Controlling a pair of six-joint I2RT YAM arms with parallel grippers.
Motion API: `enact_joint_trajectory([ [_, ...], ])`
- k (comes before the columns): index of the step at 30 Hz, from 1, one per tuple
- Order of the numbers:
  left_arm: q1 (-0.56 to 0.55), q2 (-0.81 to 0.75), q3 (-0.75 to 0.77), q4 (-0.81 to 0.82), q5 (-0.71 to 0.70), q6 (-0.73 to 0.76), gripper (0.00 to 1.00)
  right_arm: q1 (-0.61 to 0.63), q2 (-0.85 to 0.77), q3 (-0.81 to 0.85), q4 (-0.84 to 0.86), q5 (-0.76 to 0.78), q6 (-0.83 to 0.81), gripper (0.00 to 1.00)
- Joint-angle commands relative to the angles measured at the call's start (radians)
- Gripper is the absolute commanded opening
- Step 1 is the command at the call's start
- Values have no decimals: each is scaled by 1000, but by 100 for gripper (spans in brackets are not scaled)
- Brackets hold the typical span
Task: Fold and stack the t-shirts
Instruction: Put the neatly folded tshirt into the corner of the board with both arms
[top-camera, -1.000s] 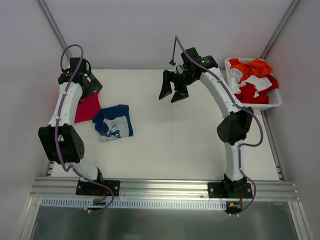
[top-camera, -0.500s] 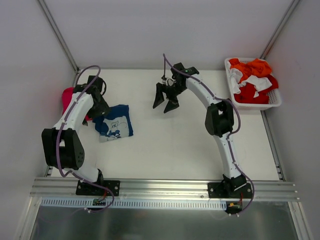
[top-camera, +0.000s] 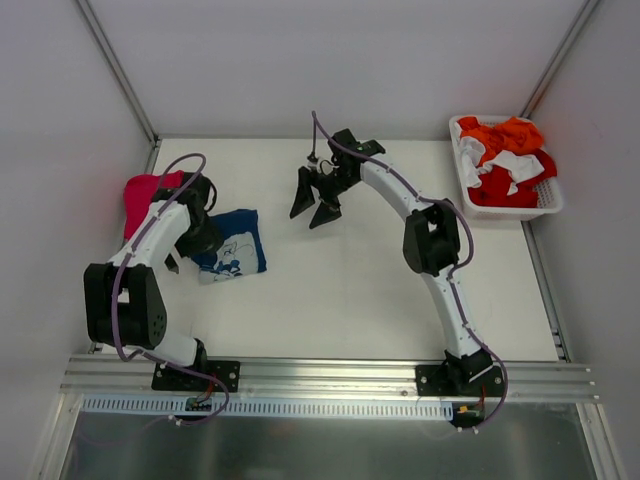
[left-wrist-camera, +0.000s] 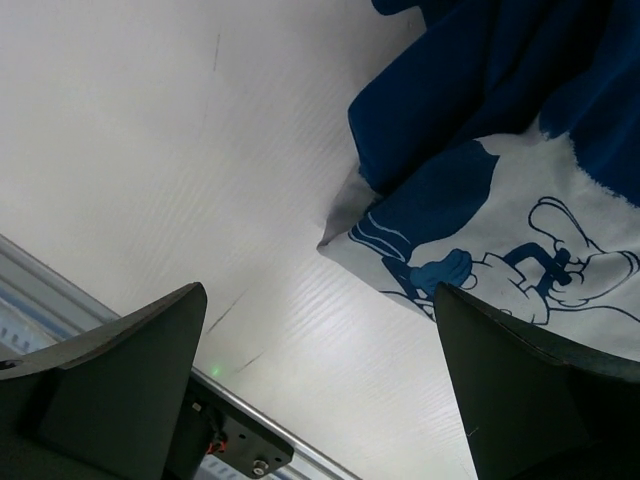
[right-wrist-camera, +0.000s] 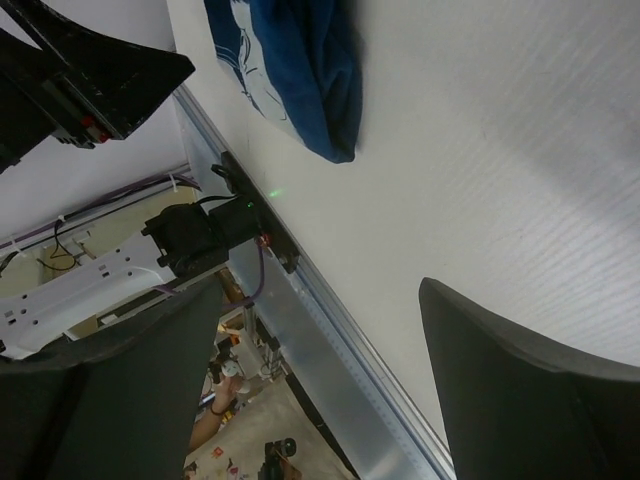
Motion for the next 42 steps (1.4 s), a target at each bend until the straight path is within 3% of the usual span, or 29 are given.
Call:
enact_joint_trajectory([
  [1,1,-63,-32,50,74,-8,99,13,25,22,62,-80,41,84],
  [18,79,-232,-421,516,335,90,99,93,83,28,86,-89,41,84],
  [26,148,-344,-508,663,275,153,99,114,54,-17,94,-80,24,84],
  [38,216,-283,-545,855,376,124,99,137,43,-65,131,-49,18,84],
  [42,230,-206,-539,930,544,100,99,145,75,-64,177,-78,56,84],
])
